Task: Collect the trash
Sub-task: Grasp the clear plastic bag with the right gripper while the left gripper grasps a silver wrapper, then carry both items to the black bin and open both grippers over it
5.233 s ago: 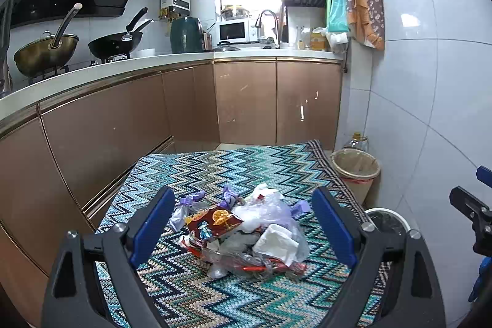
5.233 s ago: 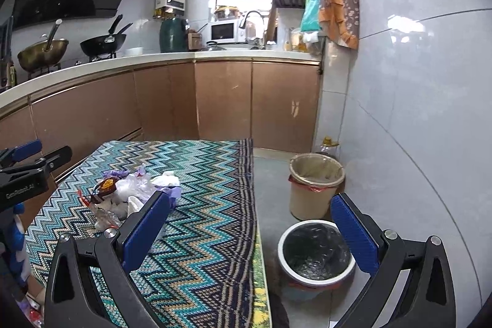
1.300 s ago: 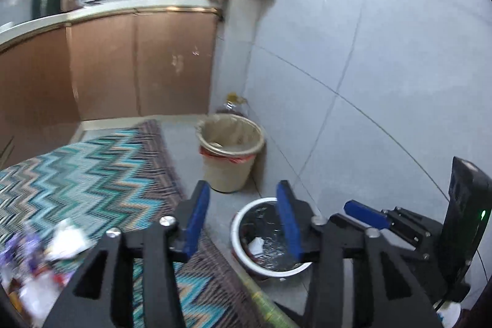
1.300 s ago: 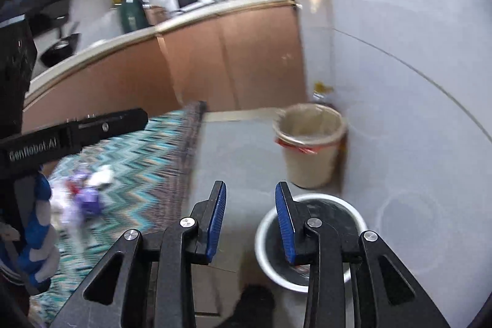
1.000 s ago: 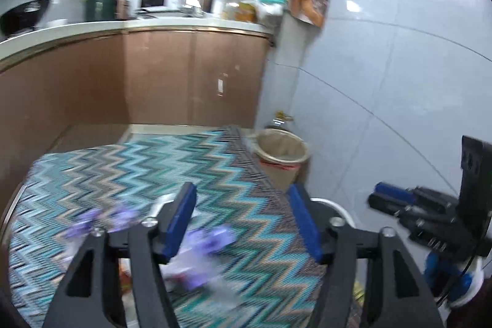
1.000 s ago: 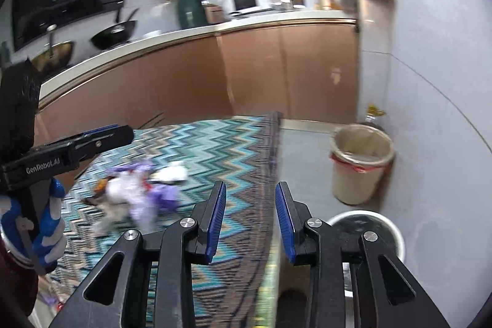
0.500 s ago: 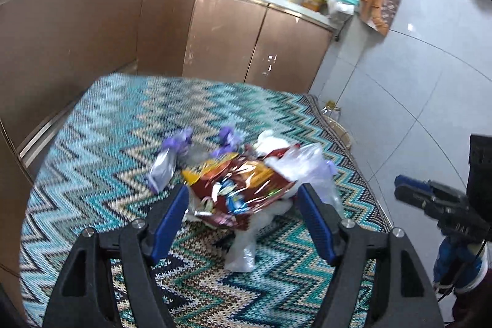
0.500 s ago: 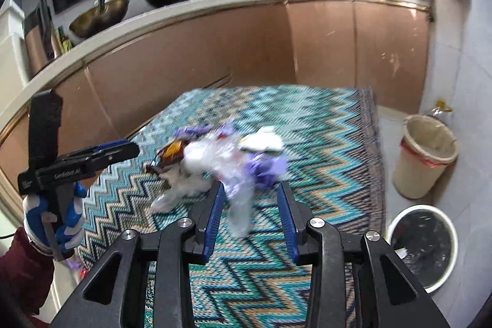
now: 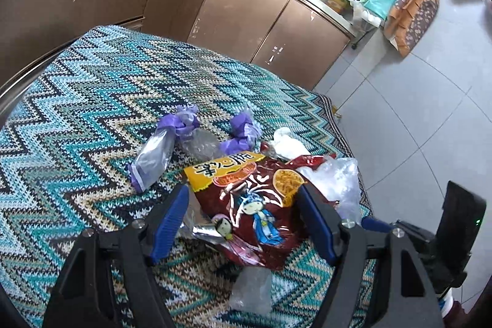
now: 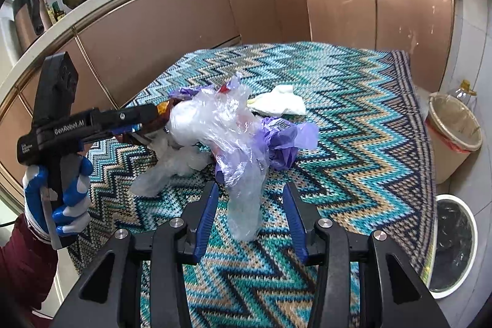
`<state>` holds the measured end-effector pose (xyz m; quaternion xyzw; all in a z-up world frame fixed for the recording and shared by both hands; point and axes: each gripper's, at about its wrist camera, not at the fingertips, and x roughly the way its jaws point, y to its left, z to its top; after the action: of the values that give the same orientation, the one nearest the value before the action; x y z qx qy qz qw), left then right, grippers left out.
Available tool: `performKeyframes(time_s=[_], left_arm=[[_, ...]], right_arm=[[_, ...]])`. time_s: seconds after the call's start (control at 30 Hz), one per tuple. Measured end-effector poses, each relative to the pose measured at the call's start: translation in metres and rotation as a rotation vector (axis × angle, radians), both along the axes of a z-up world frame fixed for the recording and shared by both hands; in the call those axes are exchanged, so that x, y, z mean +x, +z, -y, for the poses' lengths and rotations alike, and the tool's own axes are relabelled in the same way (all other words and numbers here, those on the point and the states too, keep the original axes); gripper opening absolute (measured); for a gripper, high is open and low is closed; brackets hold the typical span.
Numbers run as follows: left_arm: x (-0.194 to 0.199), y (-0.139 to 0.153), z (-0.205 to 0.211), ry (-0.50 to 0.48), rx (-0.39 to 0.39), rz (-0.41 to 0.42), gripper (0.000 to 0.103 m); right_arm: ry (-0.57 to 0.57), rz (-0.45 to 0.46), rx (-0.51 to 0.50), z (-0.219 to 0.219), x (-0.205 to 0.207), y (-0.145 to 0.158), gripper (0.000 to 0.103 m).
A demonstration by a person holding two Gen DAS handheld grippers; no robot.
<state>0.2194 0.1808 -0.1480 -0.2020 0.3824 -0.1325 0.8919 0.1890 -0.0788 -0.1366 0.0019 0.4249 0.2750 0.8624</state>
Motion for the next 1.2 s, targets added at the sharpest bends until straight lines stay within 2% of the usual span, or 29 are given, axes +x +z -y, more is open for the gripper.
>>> performKeyframes(time_s=[0.03,0.1,0.13,0.17,0.23,0.3,0.37,0.57,0.9,1.2], left_arm=[[0.001,0.000,0.000,0.003,-0.002,0.001,0.071],[0.004,-0.001,-0.001,0.004,-0.002,0.001,0.059],[0.006,-0.002,-0.001,0.002,-0.002,-0.003,0.045],[0.007,-0.003,-0.001,0.000,-0.005,-0.010,0.036],[0.008,-0.004,-0.002,0.002,-0.010,-0.014,0.026],[0.008,-0.004,-0.004,0.008,-0.005,-0.010,0.017],[0.005,-0.002,-0.006,0.015,-0.012,0.000,0.008],[-0.012,0.020,-0.006,0.023,-0.011,0.062,0.003],[-0.054,0.079,-0.008,0.067,0.031,0.174,0.002],[-0.077,0.117,0.025,0.026,0.069,0.237,0.002]], right_arm=[[0.006,-0.007,0.003,-0.002,0.003,-0.003,0.043],[0.020,-0.018,0.005,-0.008,0.007,-0.007,0.043],[0.028,-0.023,0.004,-0.011,0.010,-0.010,0.043],[0.033,-0.028,0.006,-0.012,0.012,-0.012,0.041],[0.041,-0.042,0.015,-0.015,0.015,-0.016,0.024],[0.050,-0.043,0.015,-0.016,0.015,-0.018,0.014],[0.058,-0.035,0.012,-0.017,0.011,-0.017,0.009],[0.066,0.022,0.026,-0.013,-0.005,0.002,0.004],[0.093,0.157,0.095,0.000,-0.043,0.059,0.004],[-0.009,0.229,0.189,0.056,-0.069,0.093,0.004]])
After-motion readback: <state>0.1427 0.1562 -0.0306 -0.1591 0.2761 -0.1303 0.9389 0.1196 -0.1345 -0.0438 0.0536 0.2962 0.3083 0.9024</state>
